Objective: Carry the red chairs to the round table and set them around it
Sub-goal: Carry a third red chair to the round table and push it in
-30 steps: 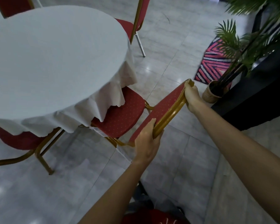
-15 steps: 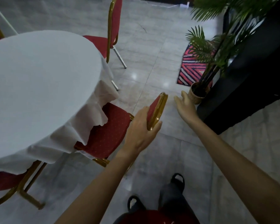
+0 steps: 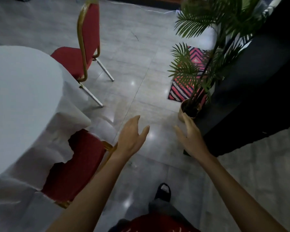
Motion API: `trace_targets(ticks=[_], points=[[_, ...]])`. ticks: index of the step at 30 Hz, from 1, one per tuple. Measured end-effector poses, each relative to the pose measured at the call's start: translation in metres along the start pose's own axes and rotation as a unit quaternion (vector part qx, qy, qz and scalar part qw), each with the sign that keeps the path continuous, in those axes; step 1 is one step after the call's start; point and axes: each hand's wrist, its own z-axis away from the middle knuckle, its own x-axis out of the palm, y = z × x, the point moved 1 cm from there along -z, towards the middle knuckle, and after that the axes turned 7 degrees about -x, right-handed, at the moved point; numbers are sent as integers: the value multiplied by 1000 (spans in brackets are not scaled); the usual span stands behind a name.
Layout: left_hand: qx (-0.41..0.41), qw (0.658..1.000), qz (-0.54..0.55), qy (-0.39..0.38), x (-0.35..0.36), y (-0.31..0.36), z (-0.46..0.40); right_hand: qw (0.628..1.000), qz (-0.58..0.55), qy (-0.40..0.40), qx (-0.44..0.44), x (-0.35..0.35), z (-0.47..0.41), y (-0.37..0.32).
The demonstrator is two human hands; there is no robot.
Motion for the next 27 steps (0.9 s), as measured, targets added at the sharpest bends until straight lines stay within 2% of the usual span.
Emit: trace_targets(ticks=[8, 11, 16, 23, 27], points=[[-82, 996, 15, -8, 46, 24, -74, 998, 10, -58, -35, -30, -88, 47], [-115, 993, 31, 18, 45, 22, -112, 989, 47, -117, -71, -23, -136, 48], [-184, 975, 89, 89, 30, 14, -186, 954, 147, -187, -181, -4, -237, 26], [-237, 956, 123, 123, -10, 4, -324, 924, 162, -238, -253, 24, -408, -14], [-225, 957, 120, 138, -31, 12, -403, 916, 158, -237, -283, 28, -496, -32]])
